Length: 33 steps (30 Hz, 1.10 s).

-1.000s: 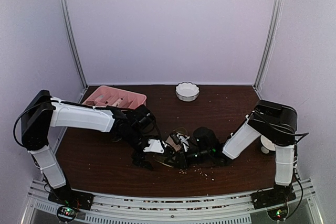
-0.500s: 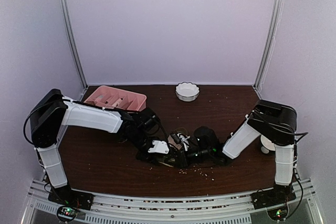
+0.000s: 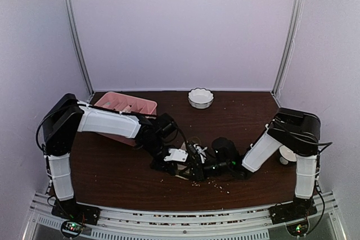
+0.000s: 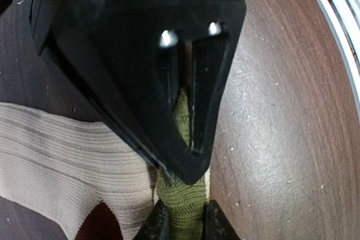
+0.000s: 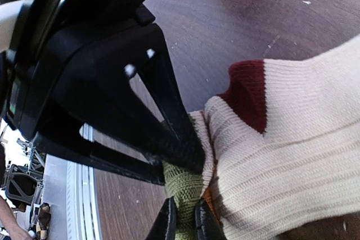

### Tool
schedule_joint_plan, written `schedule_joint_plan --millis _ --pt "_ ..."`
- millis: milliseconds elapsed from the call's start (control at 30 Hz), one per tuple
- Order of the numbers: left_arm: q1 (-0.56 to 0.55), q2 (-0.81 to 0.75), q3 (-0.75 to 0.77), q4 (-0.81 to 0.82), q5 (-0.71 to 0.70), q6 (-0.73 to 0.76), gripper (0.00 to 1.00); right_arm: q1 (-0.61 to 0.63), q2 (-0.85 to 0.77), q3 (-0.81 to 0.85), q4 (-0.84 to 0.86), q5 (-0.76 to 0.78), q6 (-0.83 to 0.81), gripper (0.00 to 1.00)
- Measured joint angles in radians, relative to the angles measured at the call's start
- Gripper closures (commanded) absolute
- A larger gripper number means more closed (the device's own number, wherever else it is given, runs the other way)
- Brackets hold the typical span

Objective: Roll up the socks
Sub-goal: Roll the sock at the center of the board.

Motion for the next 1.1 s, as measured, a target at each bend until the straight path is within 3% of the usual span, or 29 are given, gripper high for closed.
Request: schedule_joint_plan --millis 133,333,567,767,800,833,867,1100 --pt "0.004 0.051 0.056 -0.059 0.035 0.011 0.76 -0.002 -0.023 -0.033 0.003 0.011 0.003 0.84" --pt "0.014 0.078 0.097 -0.109 0.050 0.014 0.92 -0.005 -0.035 -0.040 0.008 0.006 0.007 0.69" --pt "0.040 0.140 0.186 -0.217 0.112 0.011 0.92 -0.006 -0.126 -0.123 0.000 0.055 0.000 0.55" --pt "0.074 0.188 0.243 -0.306 0.172 0.004 0.90 -0.010 -0.227 -0.203 -0.055 0.169 -0.023 0.54" --pt "0.077 0.194 0.251 -0.316 0.179 0.003 0.89 -0.010 -0.243 -0.217 -0.062 0.191 -0.025 0.35" --pt "0.079 0.200 0.258 -0.325 0.184 0.002 0.89 -0.010 -0.264 -0.232 -0.071 0.217 -0.029 0.04" --pt "0.080 0.207 0.269 -0.337 0.188 0.000 0.89 -0.010 -0.291 -0.251 -0.079 0.248 -0.034 0.00" --pt "0.088 0.300 0.402 -0.476 0.226 -0.008 0.89 -0.009 -0.565 -0.378 -0.249 0.566 -0.079 0.00"
